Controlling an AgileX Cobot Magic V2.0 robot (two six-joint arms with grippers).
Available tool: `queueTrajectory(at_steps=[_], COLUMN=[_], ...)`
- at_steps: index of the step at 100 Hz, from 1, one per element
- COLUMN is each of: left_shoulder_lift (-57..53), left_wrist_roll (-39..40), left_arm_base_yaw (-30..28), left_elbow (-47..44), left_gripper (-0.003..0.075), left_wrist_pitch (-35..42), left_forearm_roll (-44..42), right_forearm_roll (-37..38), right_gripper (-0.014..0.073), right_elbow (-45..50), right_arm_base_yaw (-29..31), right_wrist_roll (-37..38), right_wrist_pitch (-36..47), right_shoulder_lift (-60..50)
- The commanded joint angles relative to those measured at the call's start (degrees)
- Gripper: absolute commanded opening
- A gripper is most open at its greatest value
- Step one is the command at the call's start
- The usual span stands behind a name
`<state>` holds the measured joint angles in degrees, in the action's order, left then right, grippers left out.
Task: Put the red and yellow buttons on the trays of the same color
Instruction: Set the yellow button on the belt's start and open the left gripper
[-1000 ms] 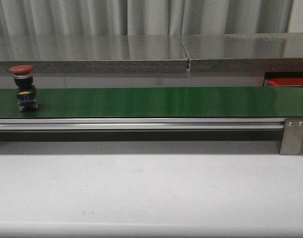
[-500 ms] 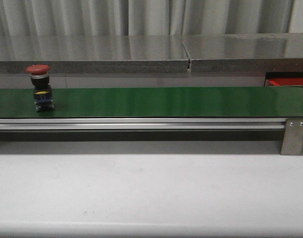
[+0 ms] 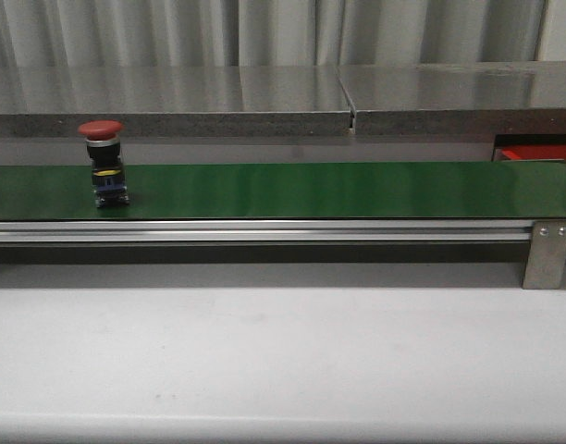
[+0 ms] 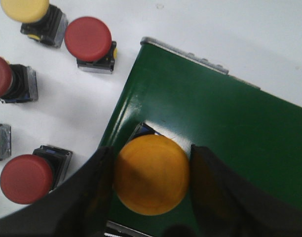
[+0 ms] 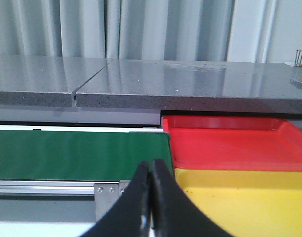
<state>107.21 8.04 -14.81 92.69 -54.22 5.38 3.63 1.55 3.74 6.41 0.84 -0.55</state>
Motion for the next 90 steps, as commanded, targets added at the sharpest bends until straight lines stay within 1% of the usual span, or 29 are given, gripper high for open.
queueTrajectory(at_steps=[1, 5, 10, 17, 22, 27, 32, 38, 47, 54, 57, 59, 63, 64, 66, 67, 71, 74, 90], left_shoulder_lift=[-3.09, -3.09, -3.09, -3.09, -3.09, -3.2, -3.55, -4.31, -6.16, -7.84, -8.46, -8.97, -9.83, -10.01, -10.47, -10.73, -11.45, -12.09, -15.58], left_wrist_roll=[0.19, 0.08, 0.08, 0.08, -0.24, -0.36, -0.36, -0.36, -1.44, -2.71, -3.37, -3.49, -4.11, -4.22, -4.38, -4.38, -4.38, -4.5, -4.49], left_arm_base_yaw=[0.41, 0.41, 0.41, 0.41, 0.41, 0.47, 0.47, 0.47, 1.1, 1.95, 2.58, 3.07, 4.09, 4.28, 4.89, 5.3, 6.14, 6.95, 10.5], left_elbow=[0.65, 0.57, 0.57, 0.57, 0.57, 0.57, 0.57, 0.57, 0.57, 0.57, 0.57, 0.57, 0.57, 0.57, 0.57, 0.54, 0.42, 0.43, -1.89], left_gripper=[0.0215, 0.0227, 0.0274, 0.0388, 0.049, 0.0557, 0.0582, 0.0573, 0.0523, 0.0433, 0.0364, 0.0333, 0.0232, 0.0197, 0.0162, 0.0128, 0.003, -0.0022, -0.002], left_wrist_pitch=[2.45, 2.54, 2.54, 2.67, 2.82, 2.93, 3.32, 4.14, 4.84, 4.43, 4.0, 3.85, 3.44, 3.39, 3.18, 3.13, 2.89, 2.4, 0.73], left_forearm_roll=[0.23, 0.23, 0.23, 0.23, 0.23, 0.23, 0.23, 0.23, 0.23, 0.35, 0.43, 0.43, 0.43, 0.43, 0.43, 0.43, 0.21, 0.22, 0.22], right_forearm_roll=[0.71, 0.71, 0.71, 0.71, 0.71, 0.71, 0.71, 0.71, 0.71, 0.71, 0.71, 0.71, 0.71, 0.71, 0.71, 0.71, 0.71, 0.71, 0.71], right_gripper=[-0.0074, -0.0074, -0.0074, -0.0074, -0.0074, -0.0074, -0.0074, -0.0074, -0.0074, -0.0074, -0.0074, -0.0074, -0.0074, -0.0074, -0.0074, -0.0074, -0.0074, -0.0074, -0.0074], right_elbow=[-1.32, -1.32, -1.32, -1.32, -1.32, -1.32, -1.32, -1.32, -1.32, -1.32, -1.32, -1.32, -1.32, -1.32, -1.32, -1.32, -1.32, -1.32, -1.32], right_arm_base_yaw=[0.21, 0.21, 0.21, 0.21, 0.21, 0.21, 0.21, 0.21, 0.21, 0.21, 0.21, 0.21, 0.21, 0.21, 0.21, 0.21, 0.21, 0.21, 0.21], right_wrist_roll=[-0.19, -0.19, -0.19, -0.19, -0.19, -0.19, -0.19, -0.19, -0.19, -0.19, -0.19, -0.19, -0.19, -0.19, -0.19, -0.19, -0.19, -0.19, -0.19], right_wrist_pitch=[4.31, 4.31, 4.31, 4.31, 4.31, 4.31, 4.31, 4.31, 4.31, 4.31, 4.31, 4.31, 4.31, 4.31, 4.31, 4.31, 4.31, 4.31, 4.31], right_shoulder_lift=[-1.17, -1.17, -1.17, -1.17, -1.17, -1.17, -1.17, -1.17, -1.17, -1.17, -1.17, -1.17, -1.17, -1.17, -1.17, -1.17, -1.17, -1.17, -1.17])
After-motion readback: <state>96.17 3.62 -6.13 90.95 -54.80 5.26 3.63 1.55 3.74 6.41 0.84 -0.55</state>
